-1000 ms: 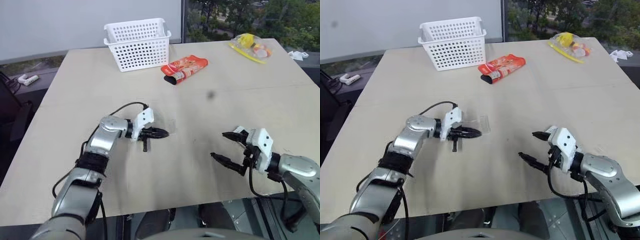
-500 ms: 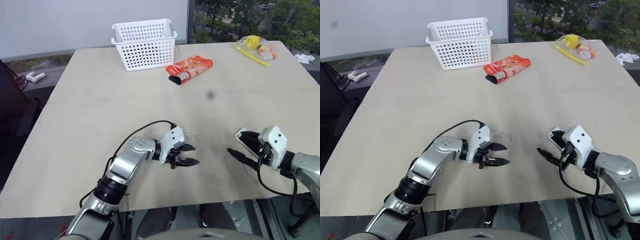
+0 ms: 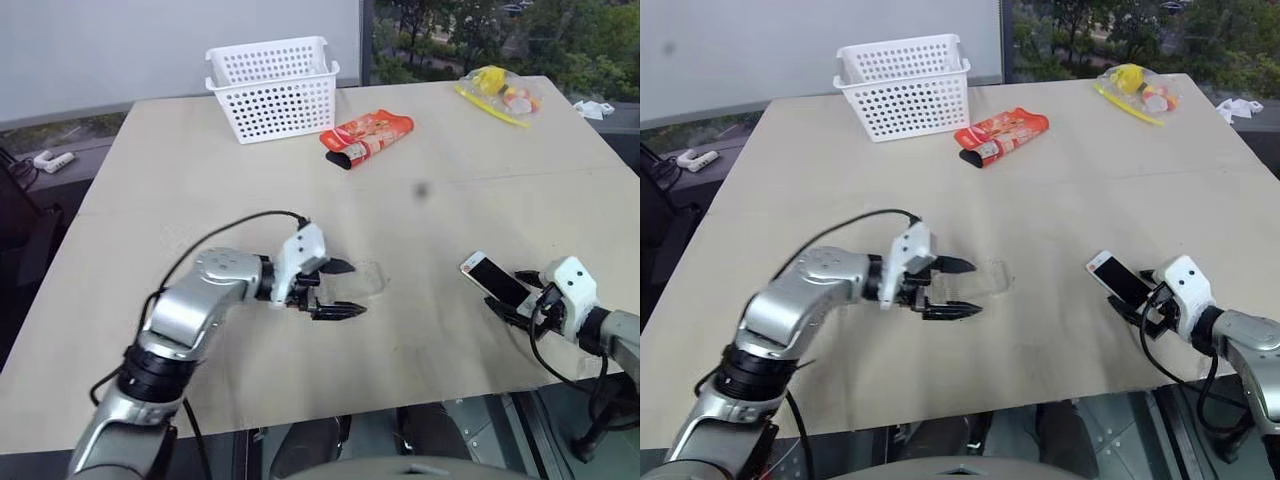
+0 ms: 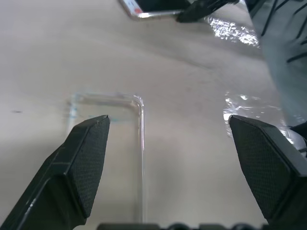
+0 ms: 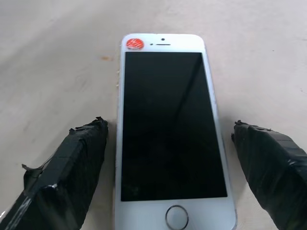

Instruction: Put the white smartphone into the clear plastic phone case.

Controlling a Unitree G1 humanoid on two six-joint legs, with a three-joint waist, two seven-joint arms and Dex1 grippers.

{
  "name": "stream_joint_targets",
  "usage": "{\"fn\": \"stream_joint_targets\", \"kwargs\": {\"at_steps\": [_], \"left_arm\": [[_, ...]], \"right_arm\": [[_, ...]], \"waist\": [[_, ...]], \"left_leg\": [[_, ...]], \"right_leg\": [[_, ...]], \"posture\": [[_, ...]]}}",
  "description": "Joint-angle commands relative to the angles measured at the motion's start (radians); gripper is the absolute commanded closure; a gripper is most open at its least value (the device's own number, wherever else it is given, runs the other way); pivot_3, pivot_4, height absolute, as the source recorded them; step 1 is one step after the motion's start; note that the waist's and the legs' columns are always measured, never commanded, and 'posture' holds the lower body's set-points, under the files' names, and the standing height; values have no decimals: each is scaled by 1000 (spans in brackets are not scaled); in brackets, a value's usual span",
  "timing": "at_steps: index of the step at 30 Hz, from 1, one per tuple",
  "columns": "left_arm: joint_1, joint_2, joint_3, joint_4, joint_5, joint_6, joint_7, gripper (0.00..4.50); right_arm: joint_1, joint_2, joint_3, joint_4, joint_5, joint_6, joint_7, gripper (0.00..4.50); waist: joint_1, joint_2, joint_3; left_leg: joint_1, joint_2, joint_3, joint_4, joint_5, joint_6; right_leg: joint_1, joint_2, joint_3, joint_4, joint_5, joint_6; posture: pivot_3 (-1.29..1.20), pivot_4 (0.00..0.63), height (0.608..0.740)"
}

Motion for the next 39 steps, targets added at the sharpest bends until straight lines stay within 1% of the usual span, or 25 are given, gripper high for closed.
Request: {"fn": "stream_joint_targets", "kwargs": {"at_steps": [1, 4, 6, 7, 8, 9, 11, 14, 15, 19, 22, 23, 26, 27, 28, 30, 33, 35, 37, 39], "left_arm": [[0, 63, 72, -96, -89, 60, -14, 331], [15, 124, 100, -114, -115, 79, -9, 331], [29, 149, 115, -113, -124, 78, 2, 280], [37, 157, 123, -110, -127, 77, 11, 280], [49, 166, 132, -107, -128, 75, 16, 280], [61, 174, 138, -105, -128, 71, 21, 280], [78, 182, 148, -105, -134, 67, 34, 280], [94, 177, 168, -105, -142, 67, 68, 280], [103, 176, 179, -105, -143, 67, 81, 280], [153, 166, 221, -107, -134, 56, 148, 280], [171, 162, 233, -113, -147, 56, 174, 280], [179, 147, 246, -116, -159, 60, 193, 280], [192, 106, 248, -117, -176, 62, 236, 280], [192, 91, 240, -116, -181, 62, 249, 280], [190, 76, 231, -115, -186, 61, 261, 280], [185, 53, 221, -112, -193, 58, 276, 280], [174, 22, 194, -95, -190, 47, 287, 1043], [164, 12, 162, -81, -171, 29, 285, 1950], [149, 2, 126, -65, -153, 6, 279, 3043], [130, -13, 97, -44, -139, -14, 277, 3939]], "right_arm": [[-8, -10, 1, 57, -12, 55, -1, 0], [12, -44, 29, 54, -7, 88, 54, 0], [20, -57, 38, 54, -14, 84, 70, 524], [21, -61, 41, 56, -17, 79, 74, 850], [22, -69, 49, 60, -25, 70, 82, 1271], [22, -77, 58, 64, -36, 58, 89, 1567], [18, -88, 72, 76, -59, 26, 99, 1574], [-15, -89, 79, 84, -58, -1, 118, 1724], [-42, -91, 89, 78, -57, -16, 132, 1724], [-214, -84, 171, 1, -29, -28, 230, 1724], [-285, -84, 217, -12, -28, -20, 275, 1724], [-359, -70, 271, -12, -39, -26, 318, 1724], [-554, -22, 426, 49, -107, -91, 435, 1724], [-605, -4, 469, 90, -138, -126, 465, 1724], [-655, 15, 508, 137, -171, -171, 494, 1724], [-720, 43, 555, 209, -215, -238, 532, 1724], [-806, 99, 611, 289, -253, -288, 579, 1724], [-847, 133, 632, 337, -275, -318, 594, 1724], [-875, 154, 646, 376, -296, -347, 609, 1724], [-896, 169, 656, 404, -315, -368, 624, 1724]], "waist": [[0, 0, 0], [0, 0, 0], [2, 0, 0], [3, 0, 0], [3, -1, 0], [4, -1, -1], [3, -3, -1], [3, -8, -3], [2, -8, -3], [-17, -8, -1], [-23, -4, 2], [-22, -4, 2], [-24, -3, 5], [-18, -3, 5], [-18, -3, 6], [-17, -4, 6], [-18, -4, 6], [-19, -4, 6], [-21, -4, 6], [-21, -3, 6]], "left_leg": [[0, 0, 0, 0, 0, 0], [1, 0, 0, 1, 0, 0], [1, 0, 0, 0, 0, 0], [1, 0, 0, 0, 0, 0], [1, 0, -1, 0, 0, 0], [1, 0, -1, 0, 0, 0], [1, 0, -1, 0, 0, 0], [1, 0, -1, 0, -1, -1], [1, 0, -1, 0, -2, -4], [2, 1, 2, 0, -3, -4], [0, 2, 2, -2, -2, -3], [-1, 2, 2, -2, 0, 0], [-2, 3, 2, -3, 0, -1], [-2, 3, 1, -4, -1, -2], [-2, 3, 0, -4, 1, -7], [-3, 2, 1, -4, 1, -7], [-3, 2, 0, -4, 1, -7], [-3, 3, 0, -4, 1, -7], [-3, 3, 0, -4, 1, -8], [-3, 3, 0, -4, 1, -8]], "right_leg": [[0, 0, 0, 0, 0, 0], [1, 0, 1, 0, 0, 0], [1, 0, 1, 0, 0, 0], [1, 0, 1, 0, 0, 0], [1, 0, 1, -1, 0, 0], [1, 0, 1, -1, 0, 0], [1, -1, 1, -2, 0, 0], [2, -1, 0, -3, 0, 0], [2, -1, 1, -3, 0, 0], [2, -2, 0, -2, 0, -1], [-2, -2, 0, 0, 0, -1], [-4, -2, -1, 0, 0, -1], [-5, -2, -2, -1, 0, -1], [-5, -2, -3, -2, 1, -1], [-4, -2, -5, -2, 1, -1], [-4, -2, -5, -3, 1, -1], [-5, -2, -5, -3, 1, -1], [-5, -2, -5, -2, 1, -1], [-5, -2, -5, -1, 1, -1], [-5, -2, -5, -1, 1, -1]], "posture": [[0, 150, 740], [0, 150, 740], [0, 150, 740], [0, 150, 740], [0, 150, 740], [0, 150, 740], [0, 150, 740], [0, 150, 740], [0, 150, 740], [0, 150, 740], [0, 150, 740], [0, 150, 740], [0, 150, 740], [0, 150, 740], [0, 150, 740], [0, 150, 740], [0, 150, 740], [0, 150, 740], [0, 150, 740], [0, 150, 740]]}}
